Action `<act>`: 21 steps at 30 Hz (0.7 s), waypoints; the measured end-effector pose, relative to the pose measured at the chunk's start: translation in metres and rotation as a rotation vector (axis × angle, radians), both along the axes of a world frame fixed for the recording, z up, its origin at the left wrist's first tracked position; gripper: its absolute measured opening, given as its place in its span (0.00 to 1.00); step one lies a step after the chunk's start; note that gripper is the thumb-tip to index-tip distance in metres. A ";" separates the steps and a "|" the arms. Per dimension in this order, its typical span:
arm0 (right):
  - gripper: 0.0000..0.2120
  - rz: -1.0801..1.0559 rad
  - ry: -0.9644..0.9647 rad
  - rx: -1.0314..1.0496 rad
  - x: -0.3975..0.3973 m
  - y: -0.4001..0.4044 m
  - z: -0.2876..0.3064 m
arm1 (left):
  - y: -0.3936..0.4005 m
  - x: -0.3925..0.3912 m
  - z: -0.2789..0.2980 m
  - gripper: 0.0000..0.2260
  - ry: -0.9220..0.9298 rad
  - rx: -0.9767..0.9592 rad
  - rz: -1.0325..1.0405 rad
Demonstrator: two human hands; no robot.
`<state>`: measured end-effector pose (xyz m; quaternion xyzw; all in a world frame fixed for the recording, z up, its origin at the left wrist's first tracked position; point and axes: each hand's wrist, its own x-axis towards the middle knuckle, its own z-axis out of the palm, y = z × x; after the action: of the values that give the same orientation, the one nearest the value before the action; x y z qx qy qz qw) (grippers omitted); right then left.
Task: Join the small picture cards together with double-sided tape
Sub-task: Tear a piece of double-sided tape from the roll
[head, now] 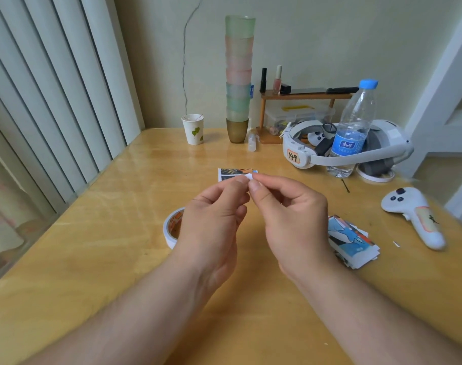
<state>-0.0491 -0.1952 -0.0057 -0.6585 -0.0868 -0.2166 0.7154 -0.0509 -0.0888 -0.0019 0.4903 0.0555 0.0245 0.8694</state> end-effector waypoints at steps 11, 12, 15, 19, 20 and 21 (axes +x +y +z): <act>0.06 0.041 0.216 0.048 0.011 -0.006 -0.007 | 0.005 0.000 -0.004 0.05 -0.011 0.066 0.110; 0.06 0.074 0.226 0.054 0.012 -0.007 -0.007 | 0.005 0.000 -0.005 0.06 -0.009 0.083 0.112; 0.07 0.169 0.223 0.014 0.014 -0.011 -0.008 | 0.003 -0.001 -0.006 0.09 -0.003 0.107 0.084; 0.06 0.222 0.231 0.015 0.015 -0.011 -0.009 | 0.001 -0.004 -0.005 0.11 -0.021 0.089 0.010; 0.06 0.221 0.246 0.041 0.016 -0.011 -0.009 | 0.001 -0.004 -0.005 0.11 -0.018 0.077 -0.004; 0.05 0.222 0.261 0.064 0.017 -0.011 -0.009 | 0.002 -0.005 -0.004 0.11 -0.008 0.067 -0.016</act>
<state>-0.0326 -0.2066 -0.0147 -0.6441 -0.0586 -0.0515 0.7609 -0.0557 -0.0873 -0.0061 0.5195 0.0474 0.0215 0.8529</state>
